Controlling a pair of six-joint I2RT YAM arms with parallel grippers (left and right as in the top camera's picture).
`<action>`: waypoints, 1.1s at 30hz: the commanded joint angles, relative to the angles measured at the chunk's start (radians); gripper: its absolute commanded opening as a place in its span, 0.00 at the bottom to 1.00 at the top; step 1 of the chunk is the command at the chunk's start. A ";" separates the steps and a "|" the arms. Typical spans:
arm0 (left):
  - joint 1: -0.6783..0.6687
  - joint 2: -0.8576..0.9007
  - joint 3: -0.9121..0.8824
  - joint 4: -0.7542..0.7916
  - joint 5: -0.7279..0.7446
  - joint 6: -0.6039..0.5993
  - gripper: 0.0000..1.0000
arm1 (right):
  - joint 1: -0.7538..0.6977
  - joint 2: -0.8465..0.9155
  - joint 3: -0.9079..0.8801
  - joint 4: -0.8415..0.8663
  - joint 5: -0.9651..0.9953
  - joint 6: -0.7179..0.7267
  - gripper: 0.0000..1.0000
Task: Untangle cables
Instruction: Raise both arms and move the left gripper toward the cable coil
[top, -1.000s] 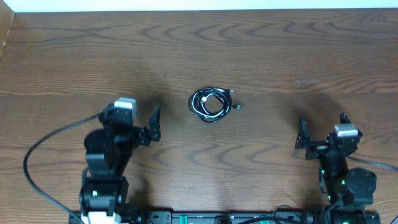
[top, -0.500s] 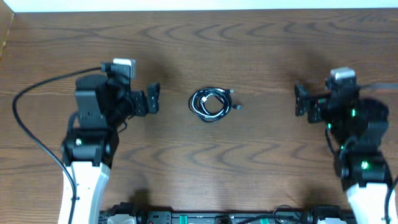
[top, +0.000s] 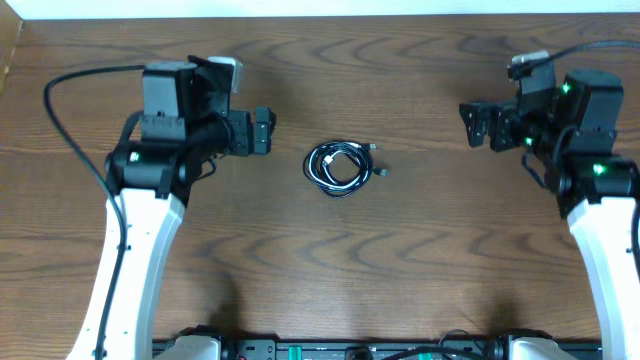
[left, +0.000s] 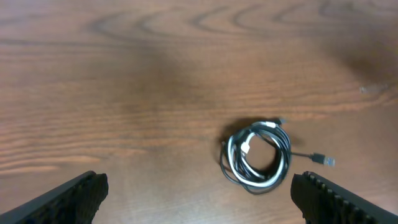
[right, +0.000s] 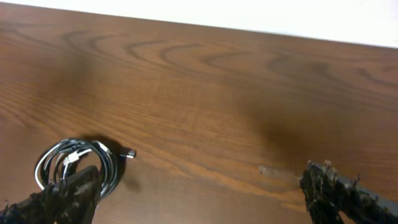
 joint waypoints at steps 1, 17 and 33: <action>-0.002 0.056 0.040 -0.015 0.079 0.010 1.00 | 0.004 0.047 0.056 -0.003 -0.051 -0.021 0.99; -0.009 0.177 0.035 -0.074 0.326 0.006 1.00 | 0.010 0.082 0.054 0.033 -0.296 0.017 0.99; -0.204 0.417 0.031 -0.028 -0.025 -0.186 0.75 | 0.041 0.180 0.040 0.030 -0.291 0.018 0.90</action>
